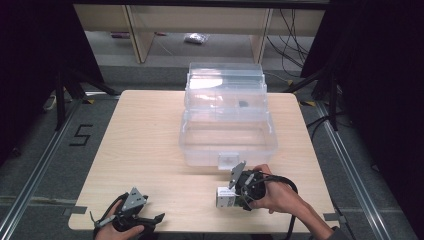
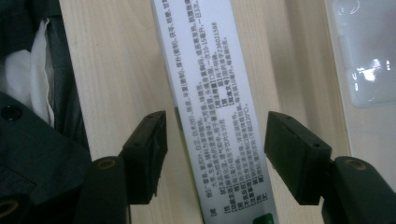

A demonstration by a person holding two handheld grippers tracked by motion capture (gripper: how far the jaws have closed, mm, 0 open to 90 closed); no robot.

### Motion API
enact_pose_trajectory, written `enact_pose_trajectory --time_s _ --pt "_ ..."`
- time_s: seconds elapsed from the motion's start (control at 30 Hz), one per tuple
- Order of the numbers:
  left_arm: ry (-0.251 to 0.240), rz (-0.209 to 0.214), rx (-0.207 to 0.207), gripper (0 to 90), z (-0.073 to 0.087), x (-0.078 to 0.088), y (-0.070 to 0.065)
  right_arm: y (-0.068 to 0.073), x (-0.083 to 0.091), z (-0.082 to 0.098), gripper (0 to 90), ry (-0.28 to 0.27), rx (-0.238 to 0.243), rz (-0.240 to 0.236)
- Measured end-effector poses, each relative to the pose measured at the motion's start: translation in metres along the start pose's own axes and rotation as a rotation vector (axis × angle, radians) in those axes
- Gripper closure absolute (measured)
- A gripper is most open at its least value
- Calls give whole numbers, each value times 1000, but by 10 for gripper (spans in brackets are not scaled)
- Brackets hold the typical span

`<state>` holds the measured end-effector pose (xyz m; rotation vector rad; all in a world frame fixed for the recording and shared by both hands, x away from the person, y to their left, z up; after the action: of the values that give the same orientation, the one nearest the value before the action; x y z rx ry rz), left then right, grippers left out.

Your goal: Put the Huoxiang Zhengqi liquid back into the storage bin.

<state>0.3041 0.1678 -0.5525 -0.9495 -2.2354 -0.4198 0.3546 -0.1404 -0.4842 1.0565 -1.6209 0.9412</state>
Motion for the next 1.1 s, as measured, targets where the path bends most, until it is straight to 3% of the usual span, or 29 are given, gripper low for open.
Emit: enact_pose_trajectory --time_s 0.1,0.13,0.2,0.23,0.27,0.4,0.47,0.5,0.53,0.57,0.67,0.77,0.8,0.97,1.07,1.1 --pt "10 7 -7 156 1 1 0 0 -2 0 442 15 -3 1" --pt "-2 -1 5 156 0 0 0 -1 -4 -1 456 33 32 -1" --pt "3 0 0 156 0 0 0 0 -5 -1 468 45 25 -8" --pt "-6 -1 5 156 0 -1 0 3 -5 0 480 57 -3 -15" --pt "-7 8 3 156 0 -1 0 0 -7 -1 486 52 36 -17" --pt "1 1 2 156 0 0 0 1 -9 -1 524 73 21 -28" --pt "-4 -1 5 156 0 0 0 -1 -9 -2 548 87 49 -29" --pt "-3 0 3 156 0 0 0 -1 -9 -2 552 93 45 -39" --pt "-3 0 3 156 0 0 0 1 -8 -1 555 109 10 -41" --pt "4 1 0 156 0 0 0 2 -9 -1 561 119 15 -53" --pt "-3 0 3 156 0 0 0 -1 -10 -1 577 120 28 -43" --pt "-5 1 4 156 0 -1 0 -2 -11 -2 627 107 104 -63" --pt "-5 1 4 156 0 -1 0 0 -9 -2 639 127 77 -69" --pt "11 8 -11 156 1 1 1 1 -7 1 643 132 41 -70" --pt "1 5 -3 156 0 0 0 0 -4 1 644 117 38 -67" --pt "7 0 -3 156 0 0 0 -3 -4 0 644 110 79 -74"
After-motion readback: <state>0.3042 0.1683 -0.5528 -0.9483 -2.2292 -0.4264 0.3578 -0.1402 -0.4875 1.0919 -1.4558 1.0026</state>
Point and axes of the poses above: each handheld gripper's, and its own axes: x roughly backward along the jaws, z roughly out of its underside, y roughly to its left, the point moved 6 cm from there along -x, roughly forward along the jaws, and after that the axes turned 7 degrees about -x, right-handed, at the moved point
